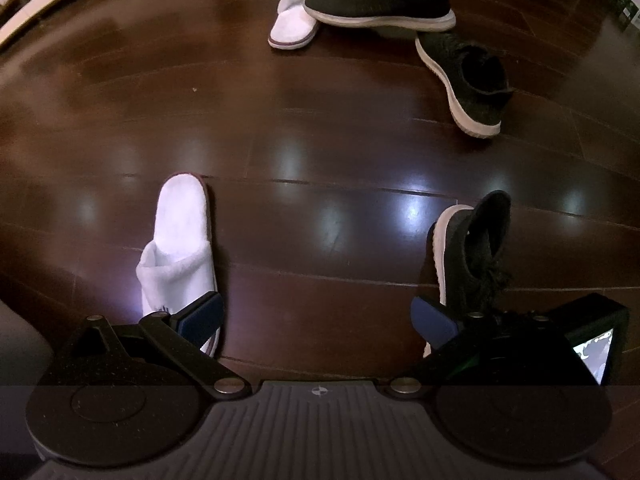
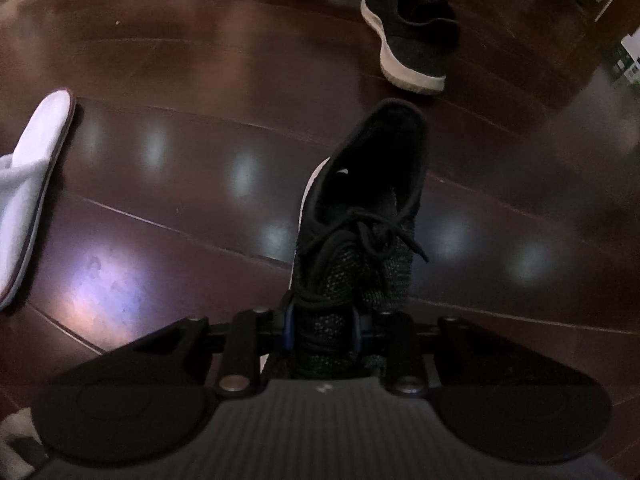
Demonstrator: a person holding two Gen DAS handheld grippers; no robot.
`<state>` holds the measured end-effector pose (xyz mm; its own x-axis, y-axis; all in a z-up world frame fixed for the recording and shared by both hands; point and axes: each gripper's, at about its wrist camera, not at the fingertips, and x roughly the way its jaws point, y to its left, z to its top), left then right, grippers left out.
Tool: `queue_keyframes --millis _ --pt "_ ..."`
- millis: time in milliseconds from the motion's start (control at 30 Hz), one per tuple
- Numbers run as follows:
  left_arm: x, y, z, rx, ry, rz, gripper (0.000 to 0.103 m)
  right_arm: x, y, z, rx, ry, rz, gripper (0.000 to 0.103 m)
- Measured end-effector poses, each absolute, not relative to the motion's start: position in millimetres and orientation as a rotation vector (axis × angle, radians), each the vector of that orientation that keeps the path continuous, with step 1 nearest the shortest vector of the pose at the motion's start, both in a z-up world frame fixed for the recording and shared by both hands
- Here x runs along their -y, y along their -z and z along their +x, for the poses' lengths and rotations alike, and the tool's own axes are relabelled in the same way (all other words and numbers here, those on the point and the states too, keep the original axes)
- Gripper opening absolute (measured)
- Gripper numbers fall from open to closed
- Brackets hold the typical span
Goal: Organize scattered shoes
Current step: 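Lower the black sneaker beside the white slipper with the right gripper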
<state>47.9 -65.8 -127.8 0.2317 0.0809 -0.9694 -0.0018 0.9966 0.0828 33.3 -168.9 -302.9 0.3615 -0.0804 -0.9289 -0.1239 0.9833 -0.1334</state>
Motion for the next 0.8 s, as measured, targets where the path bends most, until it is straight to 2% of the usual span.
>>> queue_keyframes --millis 800 --pt "67.9 122.4 43.9 -1.338 -0.006 -0.002 0.101 183.0 295.1 32.6 -1.231 -0.016 -0.014 0.035"
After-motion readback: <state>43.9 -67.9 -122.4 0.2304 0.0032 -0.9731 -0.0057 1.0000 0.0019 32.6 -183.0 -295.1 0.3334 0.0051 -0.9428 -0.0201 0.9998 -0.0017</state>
